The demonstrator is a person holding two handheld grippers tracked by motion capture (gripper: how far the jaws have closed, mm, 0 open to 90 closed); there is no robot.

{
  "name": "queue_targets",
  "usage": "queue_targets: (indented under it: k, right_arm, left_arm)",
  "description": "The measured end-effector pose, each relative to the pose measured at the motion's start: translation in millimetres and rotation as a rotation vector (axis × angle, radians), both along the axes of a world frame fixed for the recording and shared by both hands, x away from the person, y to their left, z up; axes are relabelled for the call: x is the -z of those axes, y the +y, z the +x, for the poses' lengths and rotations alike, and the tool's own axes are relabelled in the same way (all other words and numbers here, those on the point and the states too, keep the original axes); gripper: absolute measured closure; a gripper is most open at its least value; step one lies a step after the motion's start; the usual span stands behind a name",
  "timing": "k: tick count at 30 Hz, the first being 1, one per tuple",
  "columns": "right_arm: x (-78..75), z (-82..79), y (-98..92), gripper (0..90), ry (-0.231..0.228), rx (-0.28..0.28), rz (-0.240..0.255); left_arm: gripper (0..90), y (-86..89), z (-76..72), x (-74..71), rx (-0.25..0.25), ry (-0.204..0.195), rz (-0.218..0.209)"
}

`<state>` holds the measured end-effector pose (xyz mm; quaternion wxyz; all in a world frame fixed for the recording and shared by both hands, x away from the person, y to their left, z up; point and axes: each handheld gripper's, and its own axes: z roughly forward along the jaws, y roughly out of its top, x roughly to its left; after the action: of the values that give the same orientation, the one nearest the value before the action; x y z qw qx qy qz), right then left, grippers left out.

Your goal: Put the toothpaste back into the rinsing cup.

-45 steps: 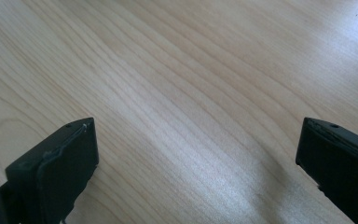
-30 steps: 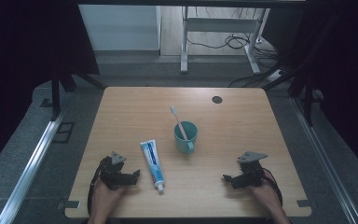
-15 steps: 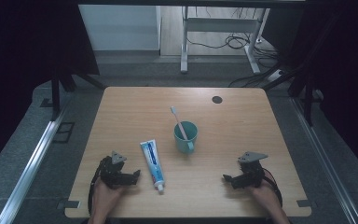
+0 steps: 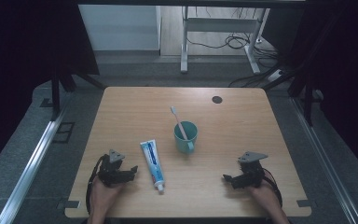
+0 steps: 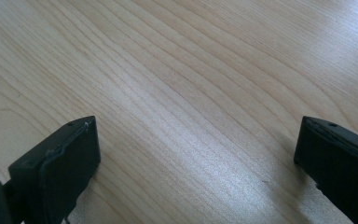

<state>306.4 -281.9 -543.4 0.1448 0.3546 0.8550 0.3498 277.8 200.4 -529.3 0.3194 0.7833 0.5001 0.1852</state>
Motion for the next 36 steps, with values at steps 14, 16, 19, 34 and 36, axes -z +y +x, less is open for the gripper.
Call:
queue_targets:
  k: [14,16,19,34,36]
  right_arm:
    - [0.1,0.0,0.0,0.2,0.0,0.001,0.002]
    - [0.0,-0.1,0.0,0.2,-0.001,0.002,0.001]
    - [0.0,-0.1,0.0,0.2,-0.001,0.003,0.0]
    - [0.0,0.0,-0.1,0.3,-0.001,0.008,0.001]
    - [0.0,0.0,-0.1,0.3,0.0,0.008,0.001]
  left_arm:
    - [89.5,-2.2,-3.2,-10.1,0.11,0.009,-0.044]
    - [89.5,-4.2,-2.7,-11.0,0.118,0.018,-0.035]
    - [89.5,-8.6,-1.7,-12.9,0.126,0.017,-0.015]
    - [89.1,-34.5,8.8,-31.6,0.192,0.027,-0.101]
    - [88.8,-39.8,10.1,-33.3,0.207,0.031,-0.098]
